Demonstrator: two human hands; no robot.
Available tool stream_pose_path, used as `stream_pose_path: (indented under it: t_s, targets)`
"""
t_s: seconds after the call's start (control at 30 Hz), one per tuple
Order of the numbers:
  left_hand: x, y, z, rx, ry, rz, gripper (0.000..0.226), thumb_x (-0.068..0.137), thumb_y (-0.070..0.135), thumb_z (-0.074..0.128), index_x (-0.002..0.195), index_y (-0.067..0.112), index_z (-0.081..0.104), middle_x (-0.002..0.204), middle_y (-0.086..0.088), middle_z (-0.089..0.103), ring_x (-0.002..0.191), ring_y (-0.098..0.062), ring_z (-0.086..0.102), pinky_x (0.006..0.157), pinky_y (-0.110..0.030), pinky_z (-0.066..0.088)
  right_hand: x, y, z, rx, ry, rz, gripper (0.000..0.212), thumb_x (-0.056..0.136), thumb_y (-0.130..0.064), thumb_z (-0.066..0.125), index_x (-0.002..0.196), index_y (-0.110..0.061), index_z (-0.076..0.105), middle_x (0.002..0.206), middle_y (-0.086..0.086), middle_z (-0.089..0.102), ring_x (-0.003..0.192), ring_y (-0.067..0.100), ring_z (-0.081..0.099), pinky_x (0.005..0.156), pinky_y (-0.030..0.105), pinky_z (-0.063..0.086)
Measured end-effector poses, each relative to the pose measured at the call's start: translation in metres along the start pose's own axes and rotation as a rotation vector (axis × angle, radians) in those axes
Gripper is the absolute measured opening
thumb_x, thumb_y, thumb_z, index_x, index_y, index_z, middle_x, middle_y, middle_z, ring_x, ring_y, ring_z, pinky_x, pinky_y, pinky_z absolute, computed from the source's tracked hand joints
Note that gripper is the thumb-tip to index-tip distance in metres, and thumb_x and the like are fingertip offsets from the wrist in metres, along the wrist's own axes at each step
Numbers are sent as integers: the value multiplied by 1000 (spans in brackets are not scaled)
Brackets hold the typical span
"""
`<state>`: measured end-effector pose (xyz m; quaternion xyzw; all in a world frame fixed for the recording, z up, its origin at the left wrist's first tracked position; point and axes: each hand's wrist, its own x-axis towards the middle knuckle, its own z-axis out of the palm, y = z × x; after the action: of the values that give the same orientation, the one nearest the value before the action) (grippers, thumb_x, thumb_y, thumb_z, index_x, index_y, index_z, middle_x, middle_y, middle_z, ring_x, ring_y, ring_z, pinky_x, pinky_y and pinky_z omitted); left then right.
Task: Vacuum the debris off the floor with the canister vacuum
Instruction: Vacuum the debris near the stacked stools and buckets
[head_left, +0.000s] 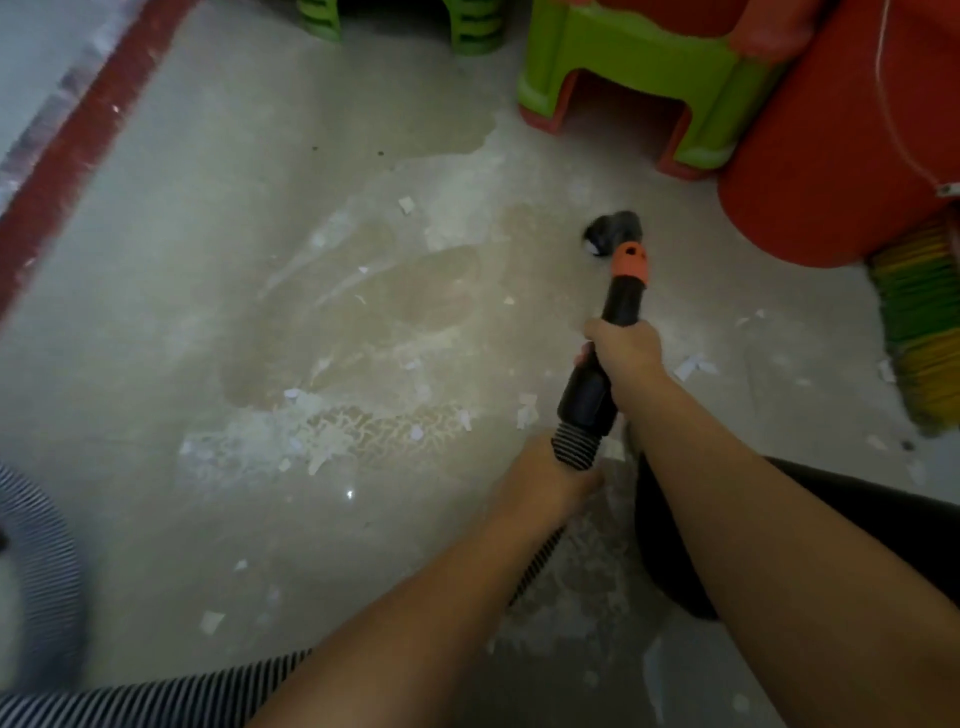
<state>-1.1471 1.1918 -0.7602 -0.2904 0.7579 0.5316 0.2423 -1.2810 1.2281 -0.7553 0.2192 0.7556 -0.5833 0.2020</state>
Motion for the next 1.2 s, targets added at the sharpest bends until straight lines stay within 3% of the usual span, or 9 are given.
stream_pose_path:
  t_s: [0.13,0.27,0.4,0.5,0.6,0.77,0.9,1.07,1.2]
  targets:
    - [-6,-30,15,-188,174,-74,13,83,23,66,84,17,55,81,-6,62,70,-22,58,60,-29,45,-14,10,46,-398,-334,-145,14,78,-8,67,81,-11,53,61,9,58,47,20,57,54,31,53]
    - [-4,-35,14,-230,203,-71,28,81,24,67,105,11,60,93,-10,69,74,-20,64,57,-29,48,-31,4,59,-513,-637,-147,17,82,-7,64,92,-12,51,63,8,61,53,22,59,55,30,52]
    - [6,-21,9,-70,147,-41,16,83,21,65,80,19,49,77,-3,57,71,-20,55,54,-25,39,-14,0,30,-273,-372,-182,14,82,-4,63,79,-12,53,59,8,57,46,19,54,50,28,48]
    - [22,-3,-1,48,76,9,15,82,23,64,81,15,50,74,-4,55,69,-24,56,56,-26,42,7,-4,4,47,-65,-88,15,82,-2,62,93,-8,53,63,8,56,47,18,53,47,26,49]
    - [30,7,-12,32,-45,21,18,82,20,65,76,15,50,74,-8,56,70,-26,58,66,-35,50,19,-10,0,103,-21,5,18,83,-2,61,98,-5,50,63,7,54,43,15,52,43,23,48]
    - [13,-21,-6,-213,92,-104,19,80,16,65,79,11,47,74,-11,55,65,-24,56,60,-31,45,-6,-9,56,-319,-400,-133,11,80,-4,64,79,-7,53,57,10,56,42,19,54,52,29,50]
    - [5,-37,-6,-270,140,-107,21,80,17,65,93,2,57,88,-18,64,70,-21,57,57,-27,42,-31,-5,78,-552,-705,-153,16,83,-8,63,92,-11,50,63,10,61,50,21,58,54,29,51]
    - [25,-12,-13,-53,19,-30,22,81,19,65,71,16,46,70,-6,54,62,-21,53,59,-27,43,3,-12,41,-268,-274,-137,13,81,-5,65,74,-11,55,59,6,56,48,19,53,53,30,47]
    - [56,21,-14,115,-104,23,20,82,24,68,80,13,51,68,-4,53,62,-21,55,60,-27,46,37,-20,-9,78,94,-9,17,81,-8,64,96,-5,55,64,5,56,39,11,54,42,22,46]
